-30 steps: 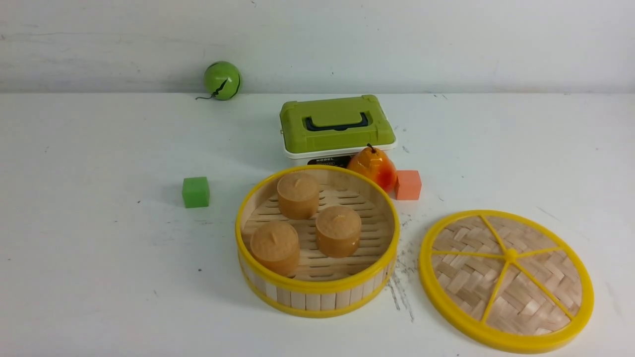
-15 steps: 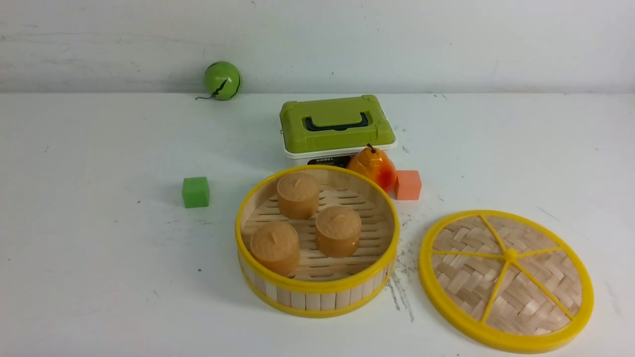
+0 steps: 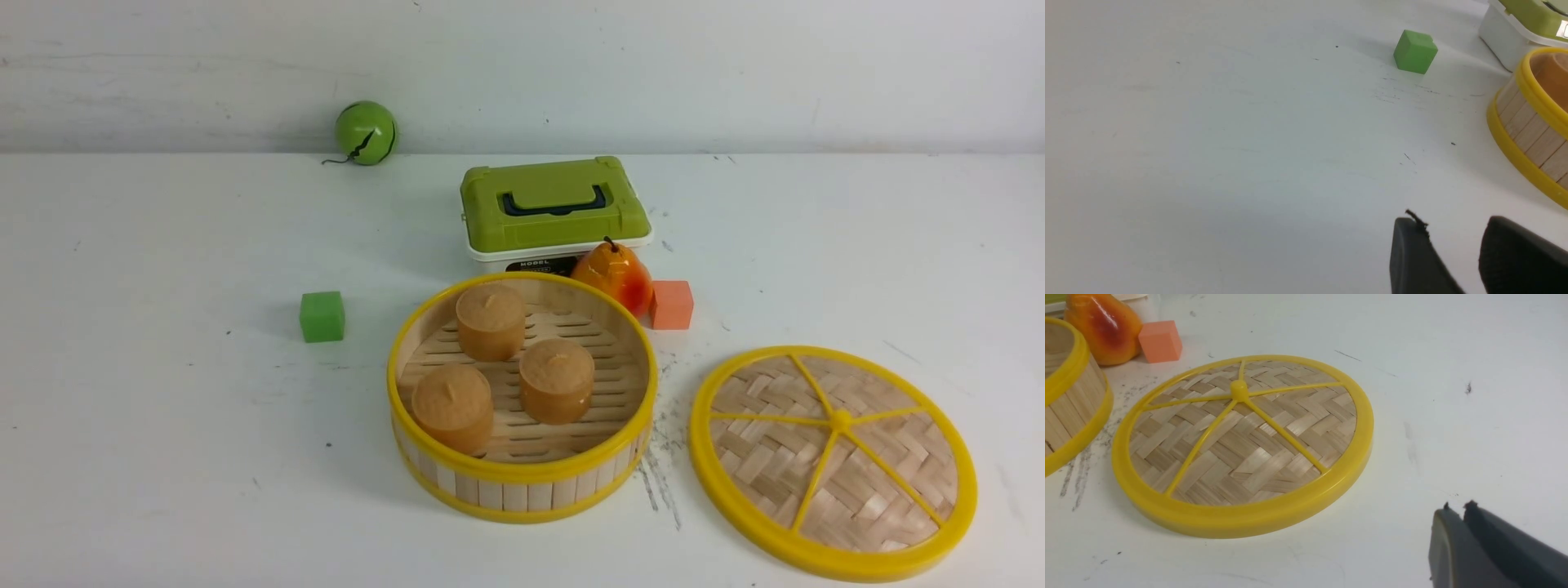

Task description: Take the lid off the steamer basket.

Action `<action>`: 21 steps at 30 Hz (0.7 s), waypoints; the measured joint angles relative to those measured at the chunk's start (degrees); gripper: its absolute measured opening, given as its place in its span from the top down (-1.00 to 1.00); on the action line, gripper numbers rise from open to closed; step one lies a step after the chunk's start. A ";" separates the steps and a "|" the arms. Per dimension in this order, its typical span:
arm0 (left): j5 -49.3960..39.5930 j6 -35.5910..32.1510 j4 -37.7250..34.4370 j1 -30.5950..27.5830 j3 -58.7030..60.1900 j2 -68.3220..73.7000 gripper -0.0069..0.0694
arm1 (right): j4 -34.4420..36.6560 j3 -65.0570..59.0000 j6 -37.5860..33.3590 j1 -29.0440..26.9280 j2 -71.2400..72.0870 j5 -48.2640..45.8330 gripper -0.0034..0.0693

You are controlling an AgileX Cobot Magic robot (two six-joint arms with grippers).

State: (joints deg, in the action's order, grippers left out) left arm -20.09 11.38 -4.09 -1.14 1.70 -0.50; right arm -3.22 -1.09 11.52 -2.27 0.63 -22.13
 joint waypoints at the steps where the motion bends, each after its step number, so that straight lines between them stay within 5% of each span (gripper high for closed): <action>1: 0.00 0.00 0.00 0.00 0.00 0.00 0.19 | 0.00 0.00 0.00 0.00 0.00 0.00 0.78; 21: 0.00 0.00 0.00 0.00 0.00 0.00 0.19 | 0.00 0.00 0.00 0.00 0.00 0.00 0.71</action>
State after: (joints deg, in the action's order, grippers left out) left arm -20.09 11.38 -4.09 -1.14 1.70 -0.50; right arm -3.22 -1.09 11.52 -2.27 0.63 -22.13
